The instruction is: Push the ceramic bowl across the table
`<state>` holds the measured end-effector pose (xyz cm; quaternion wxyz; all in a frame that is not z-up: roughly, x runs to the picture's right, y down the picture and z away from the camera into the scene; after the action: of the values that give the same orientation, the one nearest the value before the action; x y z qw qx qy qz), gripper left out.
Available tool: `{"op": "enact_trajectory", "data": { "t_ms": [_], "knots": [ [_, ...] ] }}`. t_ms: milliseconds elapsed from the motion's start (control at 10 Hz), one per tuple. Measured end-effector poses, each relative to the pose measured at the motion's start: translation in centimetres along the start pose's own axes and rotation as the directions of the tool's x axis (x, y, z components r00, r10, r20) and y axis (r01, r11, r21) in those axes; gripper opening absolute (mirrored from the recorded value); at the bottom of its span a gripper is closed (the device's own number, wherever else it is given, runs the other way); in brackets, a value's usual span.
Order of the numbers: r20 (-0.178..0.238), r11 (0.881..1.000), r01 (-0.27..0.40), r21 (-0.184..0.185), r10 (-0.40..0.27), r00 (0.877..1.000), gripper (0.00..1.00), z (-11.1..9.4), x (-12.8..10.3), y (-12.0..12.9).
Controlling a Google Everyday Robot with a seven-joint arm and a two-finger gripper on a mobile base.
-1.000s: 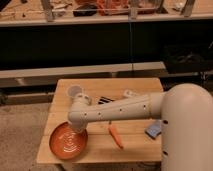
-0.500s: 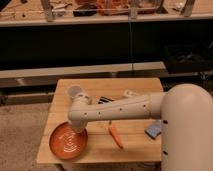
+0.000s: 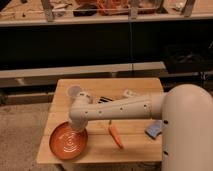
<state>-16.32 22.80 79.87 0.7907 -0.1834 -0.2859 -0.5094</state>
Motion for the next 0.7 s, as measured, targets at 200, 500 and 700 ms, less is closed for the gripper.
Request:
{"op": "enact_trajectory", "data": {
  "t_ms": [200, 500, 700],
  "knots": [
    [0.004, 1.000, 0.005, 0.000, -0.005, 1.000, 0.00, 0.01, 0.10, 0.08],
    [0.015, 1.000, 0.012, 0.002, -0.012, 1.000, 0.00, 0.01, 0.25, 0.19],
    [0.023, 1.000, 0.016, 0.002, -0.016, 1.000, 0.00, 0.05, 0.37, 0.24]
  ]
}}
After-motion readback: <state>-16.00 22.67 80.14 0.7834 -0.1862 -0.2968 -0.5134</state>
